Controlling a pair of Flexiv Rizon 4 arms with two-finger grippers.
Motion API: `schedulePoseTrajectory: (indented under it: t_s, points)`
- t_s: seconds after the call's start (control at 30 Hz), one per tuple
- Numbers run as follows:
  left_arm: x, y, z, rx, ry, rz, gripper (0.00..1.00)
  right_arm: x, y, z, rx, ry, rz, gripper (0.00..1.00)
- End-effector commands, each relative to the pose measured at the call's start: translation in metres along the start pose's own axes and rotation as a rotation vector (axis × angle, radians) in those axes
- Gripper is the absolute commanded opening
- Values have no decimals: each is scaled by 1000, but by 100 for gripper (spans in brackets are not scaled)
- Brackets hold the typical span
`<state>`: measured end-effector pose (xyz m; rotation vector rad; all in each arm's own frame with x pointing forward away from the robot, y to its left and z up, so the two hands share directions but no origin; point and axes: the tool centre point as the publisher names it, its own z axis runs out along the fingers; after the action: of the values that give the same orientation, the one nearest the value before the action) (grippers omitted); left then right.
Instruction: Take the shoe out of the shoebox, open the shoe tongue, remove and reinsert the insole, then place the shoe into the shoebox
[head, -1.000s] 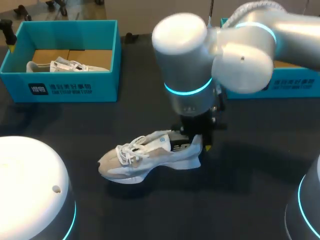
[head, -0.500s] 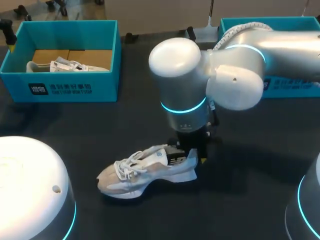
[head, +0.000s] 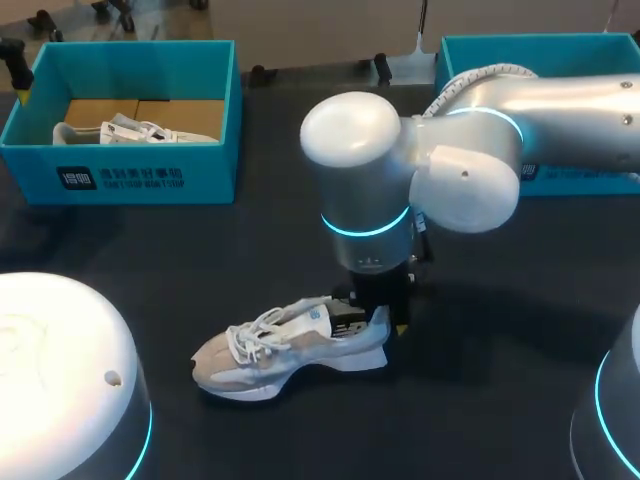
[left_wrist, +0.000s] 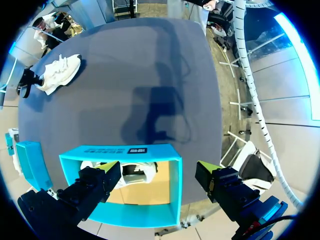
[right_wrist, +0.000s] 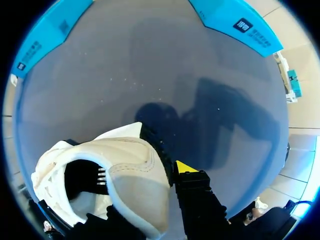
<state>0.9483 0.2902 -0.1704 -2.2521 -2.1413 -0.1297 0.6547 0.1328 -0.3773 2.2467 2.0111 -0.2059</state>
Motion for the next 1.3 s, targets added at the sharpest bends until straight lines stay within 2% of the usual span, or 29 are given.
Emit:
schedulePoseTrajectory:
  t_s: [0.03,0.07,0.1,0.2,0.33,0.37,0.4,0.43,0.7,0.97,1.07,1.1,1.13,1.17,1.3]
  points:
    - [0,-2,0,-3,3,0,100,7,-5,4,-7,-6,69,0]
    - [0,-2,0,-3,3,0,100,7,-4,5,-3,-8,70,0]
    - [0,-2,0,-3,3,0,100,7,-4,5,-2,-9,70,19]
    - [0,-2,0,-3,3,0,100,7,-5,6,-4,-13,68,44]
    - [0,-2,0,-3,3,0,100,7,-6,7,-1,-12,73,48]
    - [0,-2,0,-3,3,0,100,8,-6,6,0,-12,74,55]
    - [0,-2,0,-3,3,0,100,8,-7,3,-3,-13,72,80]
    - [0,-2,0,-3,3,0,100,8,-7,0,-8,-11,71,100]
    - [0,-2,0,-3,3,0,100,-3,-4,-39,-18,20,36,100]
    - [0,-2,0,-3,3,0,100,-17,2,-77,-34,177,-47,100]
    - [0,-2,0,-3,3,0,100,-21,5,-89,-39,266,-148,100]
    - [0,-2,0,-3,3,0,100,-21,5,-90,-48,307,-182,100]
    - [0,-2,0,-3,3,0,100,-23,6,-93,-61,409,-243,100]
    - [0,-2,0,-3,3,0,100,-24,6,-94,-25,430,-304,100]
    - [0,-2,0,-3,3,0,100,-24,6,-94,-25,430,-304,100]
